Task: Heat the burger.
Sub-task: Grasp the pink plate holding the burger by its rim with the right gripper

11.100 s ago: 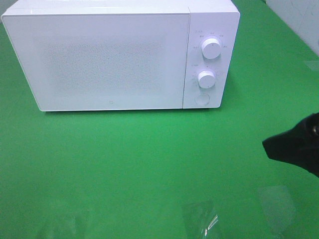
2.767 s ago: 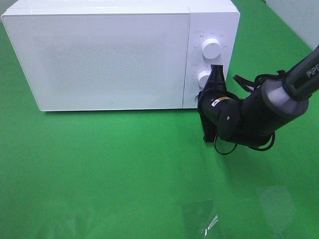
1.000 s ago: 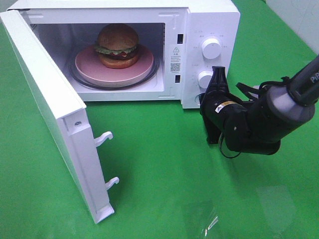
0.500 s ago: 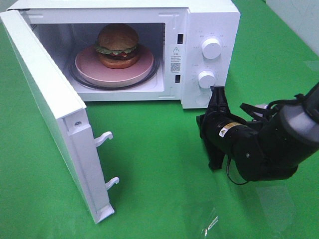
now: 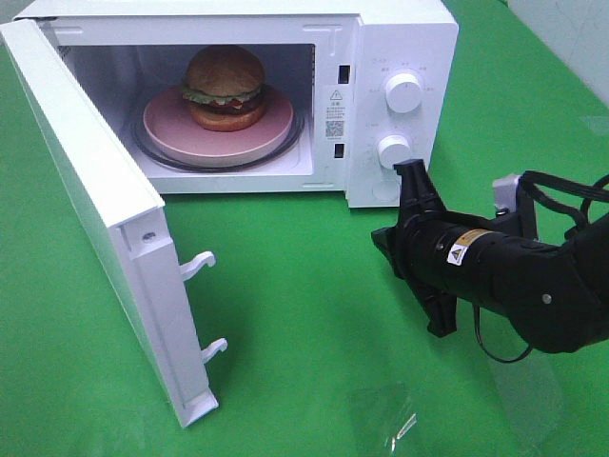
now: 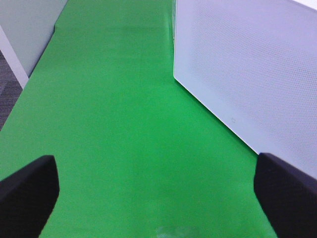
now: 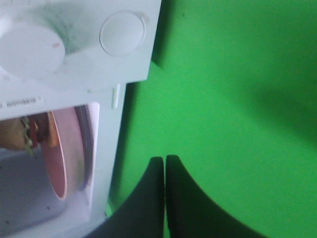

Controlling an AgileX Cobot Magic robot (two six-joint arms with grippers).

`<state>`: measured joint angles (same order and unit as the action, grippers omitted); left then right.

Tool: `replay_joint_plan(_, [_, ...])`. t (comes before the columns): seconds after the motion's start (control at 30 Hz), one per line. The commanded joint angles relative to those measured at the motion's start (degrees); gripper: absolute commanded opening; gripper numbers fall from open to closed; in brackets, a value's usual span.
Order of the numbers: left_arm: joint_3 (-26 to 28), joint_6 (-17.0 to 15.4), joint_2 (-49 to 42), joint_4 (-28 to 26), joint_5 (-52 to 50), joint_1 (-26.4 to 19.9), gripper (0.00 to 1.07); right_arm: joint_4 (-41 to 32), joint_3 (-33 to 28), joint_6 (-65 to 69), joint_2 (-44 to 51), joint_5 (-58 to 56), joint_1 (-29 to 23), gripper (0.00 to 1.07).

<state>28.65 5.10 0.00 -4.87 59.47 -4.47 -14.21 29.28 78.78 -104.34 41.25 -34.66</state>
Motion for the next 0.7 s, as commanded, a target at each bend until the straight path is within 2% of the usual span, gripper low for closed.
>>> replay_joint_plan(0.03, [-0.17, -0.34, -0.06, -0.17, -0.23, -0.17, 1.0, 5.61, -0.11, -6.99, 2.75, -4.93, -0.17, 0.03])
replay_joint_plan(0.13, [-0.17, -0.34, -0.06, -0.17, -0.23, -0.17, 1.0, 6.59, -0.11, -8.54, 3.15, -6.02, -0.17, 0.03])
replay_joint_plan(0.2, [-0.17, -0.34, -0.06, -0.17, -0.23, -0.17, 1.0, 9.17, 0.11, -13.01, 4.58, -11.46, -0.17, 0.03])
replay_joint_plan(0.5, [-0.17, -0.34, -0.06, -0.17, -0.23, -0.17, 1.0, 10.31, 0.29, -21.26, 7.33, -19.25, -0.17, 0.03])
replay_joint_plan(0.57, [-0.17, -0.34, -0.06, -0.17, -0.23, -0.17, 1.0, 10.83, 1.09, -23.38, 8.25, -23.26, -0.17, 0.04])
replay_joint_plan(0.6, [-0.17, -0.34, -0.06, -0.17, -0.23, -0.17, 1.0, 12.15, 3.67, -28.36, 9.34, -31.51, -0.17, 0.04])
replay_joint_plan(0.7, [-0.17, -0.34, -0.06, -0.17, -0.23, -0.17, 1.0, 12.32, 6.13, -32.83, 9.68, -36.67, -0.17, 0.04])
